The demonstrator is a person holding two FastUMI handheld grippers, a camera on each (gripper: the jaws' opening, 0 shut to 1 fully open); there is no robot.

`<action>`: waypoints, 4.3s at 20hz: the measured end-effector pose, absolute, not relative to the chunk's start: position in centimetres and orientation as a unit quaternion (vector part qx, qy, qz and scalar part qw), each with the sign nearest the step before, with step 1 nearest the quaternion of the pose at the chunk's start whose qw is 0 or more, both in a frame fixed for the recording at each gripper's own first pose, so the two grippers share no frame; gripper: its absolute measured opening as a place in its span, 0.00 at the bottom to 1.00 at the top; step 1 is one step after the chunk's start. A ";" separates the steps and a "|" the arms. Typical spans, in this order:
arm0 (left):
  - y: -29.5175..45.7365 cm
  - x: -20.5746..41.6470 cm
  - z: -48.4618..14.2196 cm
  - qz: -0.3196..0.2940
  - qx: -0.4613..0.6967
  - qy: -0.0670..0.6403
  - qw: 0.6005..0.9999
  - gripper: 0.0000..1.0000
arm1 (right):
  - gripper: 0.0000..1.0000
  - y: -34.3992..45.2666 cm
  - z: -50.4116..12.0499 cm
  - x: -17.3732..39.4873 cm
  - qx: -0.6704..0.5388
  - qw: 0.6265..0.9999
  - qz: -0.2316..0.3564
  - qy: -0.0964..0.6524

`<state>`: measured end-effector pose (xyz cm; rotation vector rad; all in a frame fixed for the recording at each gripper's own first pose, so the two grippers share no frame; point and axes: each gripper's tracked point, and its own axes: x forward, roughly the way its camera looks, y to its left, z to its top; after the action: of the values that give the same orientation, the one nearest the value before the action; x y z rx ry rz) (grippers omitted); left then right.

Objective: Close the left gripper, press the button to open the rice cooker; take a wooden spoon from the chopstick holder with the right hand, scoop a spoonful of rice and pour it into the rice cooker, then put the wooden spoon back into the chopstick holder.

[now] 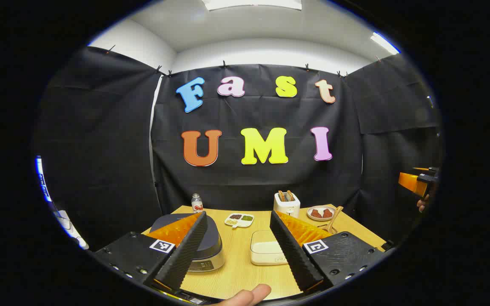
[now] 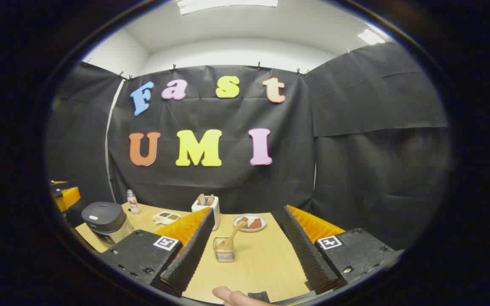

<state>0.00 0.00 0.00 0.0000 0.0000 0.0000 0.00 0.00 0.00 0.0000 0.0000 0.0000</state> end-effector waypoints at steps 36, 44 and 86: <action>4.3 2.6 -2.7 0.030 -0.018 0.050 0.998 0.51 | 1.00 0.0 -0.5 0.5 0.003 0.998 0.054 -0.043; 9.5 5.2 -7.5 0.076 -0.036 0.155 0.984 0.00 | 1.00 0.0 -2.3 2.7 0.008 0.997 0.066 -0.026; 7.0 4.3 -2.3 0.098 -0.040 0.079 0.991 0.94 | 0.99 -1.5 -7.6 3.2 0.004 0.997 0.079 0.026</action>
<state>4.33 6.96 -2.35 -0.0811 0.1592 0.1963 3.15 -1.50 -7.59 0.0073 0.0527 0.1576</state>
